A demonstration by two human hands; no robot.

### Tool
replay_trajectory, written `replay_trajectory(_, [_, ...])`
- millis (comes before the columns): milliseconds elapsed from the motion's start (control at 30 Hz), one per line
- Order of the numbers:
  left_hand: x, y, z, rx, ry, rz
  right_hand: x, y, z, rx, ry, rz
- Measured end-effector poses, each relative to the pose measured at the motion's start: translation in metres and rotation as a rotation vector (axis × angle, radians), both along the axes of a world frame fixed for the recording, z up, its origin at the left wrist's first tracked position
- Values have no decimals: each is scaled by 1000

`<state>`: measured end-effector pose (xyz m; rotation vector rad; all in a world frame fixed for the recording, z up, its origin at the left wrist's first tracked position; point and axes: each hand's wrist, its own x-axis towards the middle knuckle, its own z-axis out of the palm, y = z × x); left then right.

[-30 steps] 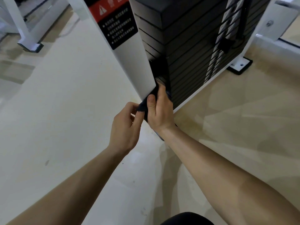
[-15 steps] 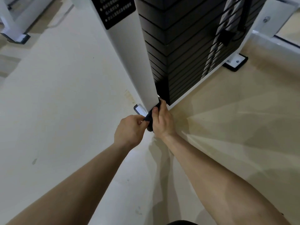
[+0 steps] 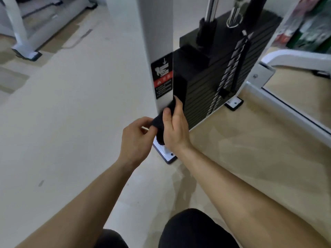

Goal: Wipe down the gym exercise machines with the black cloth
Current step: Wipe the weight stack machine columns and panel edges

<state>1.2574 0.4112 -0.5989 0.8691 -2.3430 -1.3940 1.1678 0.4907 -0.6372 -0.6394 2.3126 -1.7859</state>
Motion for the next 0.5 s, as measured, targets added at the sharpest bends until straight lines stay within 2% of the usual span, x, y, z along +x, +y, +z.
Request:
replay_trajectory(300, [46,12,175,-23,-18,-36,30,37,180,180,-135,-89])
replay_trajectory(500, [90,26,312,-102,-152,-158,99,76,316,256,-227,6])
